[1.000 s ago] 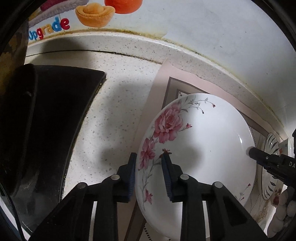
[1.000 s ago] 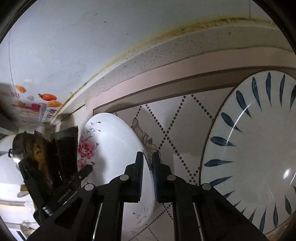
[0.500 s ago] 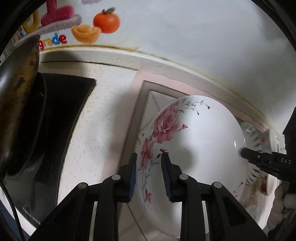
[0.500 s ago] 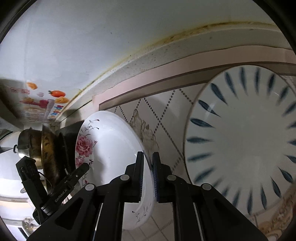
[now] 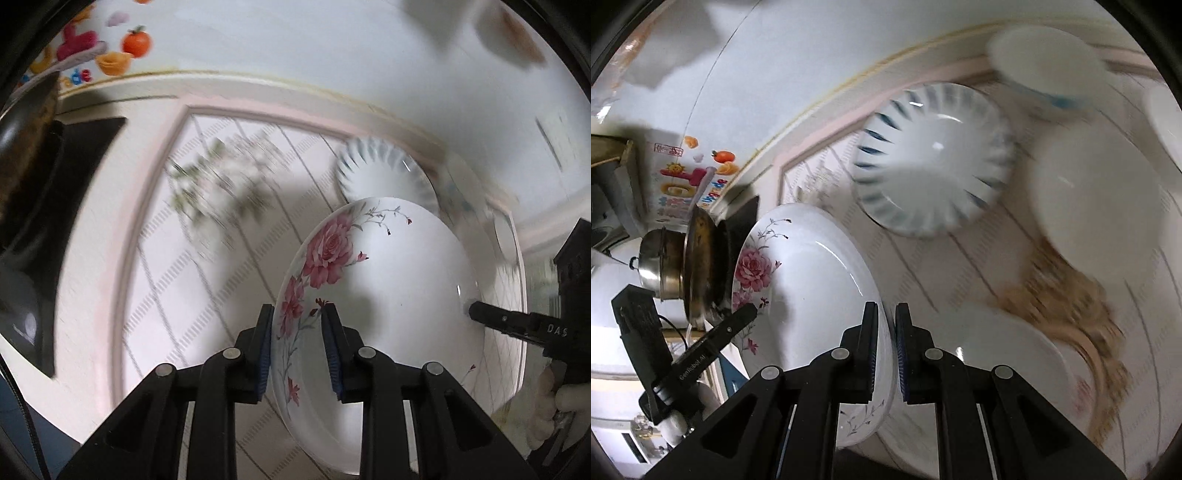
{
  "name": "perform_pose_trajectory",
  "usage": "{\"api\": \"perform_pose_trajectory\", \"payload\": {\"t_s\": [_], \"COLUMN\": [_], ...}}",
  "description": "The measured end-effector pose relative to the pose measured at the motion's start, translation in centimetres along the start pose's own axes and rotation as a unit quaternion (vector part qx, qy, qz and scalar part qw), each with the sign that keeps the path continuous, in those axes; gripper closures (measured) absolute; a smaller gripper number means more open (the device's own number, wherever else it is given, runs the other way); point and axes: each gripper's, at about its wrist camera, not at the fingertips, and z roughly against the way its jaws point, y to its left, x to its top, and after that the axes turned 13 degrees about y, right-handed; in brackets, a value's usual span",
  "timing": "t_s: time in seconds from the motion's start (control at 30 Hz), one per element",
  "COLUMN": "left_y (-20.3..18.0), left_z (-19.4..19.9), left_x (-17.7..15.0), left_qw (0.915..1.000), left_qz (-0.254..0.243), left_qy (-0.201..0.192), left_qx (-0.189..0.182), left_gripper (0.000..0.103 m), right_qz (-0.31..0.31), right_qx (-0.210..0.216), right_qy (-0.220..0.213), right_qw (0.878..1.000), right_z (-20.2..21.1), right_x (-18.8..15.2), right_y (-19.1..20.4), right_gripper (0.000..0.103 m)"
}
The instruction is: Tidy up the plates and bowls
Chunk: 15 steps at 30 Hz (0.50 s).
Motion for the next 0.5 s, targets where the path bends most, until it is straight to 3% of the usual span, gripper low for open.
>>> {"api": "perform_pose_trajectory", "payload": {"t_s": [0.23, 0.5], "left_y": [-5.1, -6.9], "left_z": [-4.4, -8.4], "left_x": [-2.6, -2.8], "left_qw": [0.9976, 0.9921], "left_qz": [-0.045, -0.071], "left_qy": [0.049, 0.078], "left_qx": [0.017, 0.067], "left_gripper": [0.08, 0.08], "right_qz": [-0.04, -0.053], "right_qx": [-0.005, -0.009], "right_qy": [-0.002, 0.003], "right_qw": [0.999, 0.999], "right_z": [0.9, -0.6], "right_x": [-5.4, -7.2], "right_y": [-7.0, -11.7], "right_gripper": [0.092, 0.092]}}
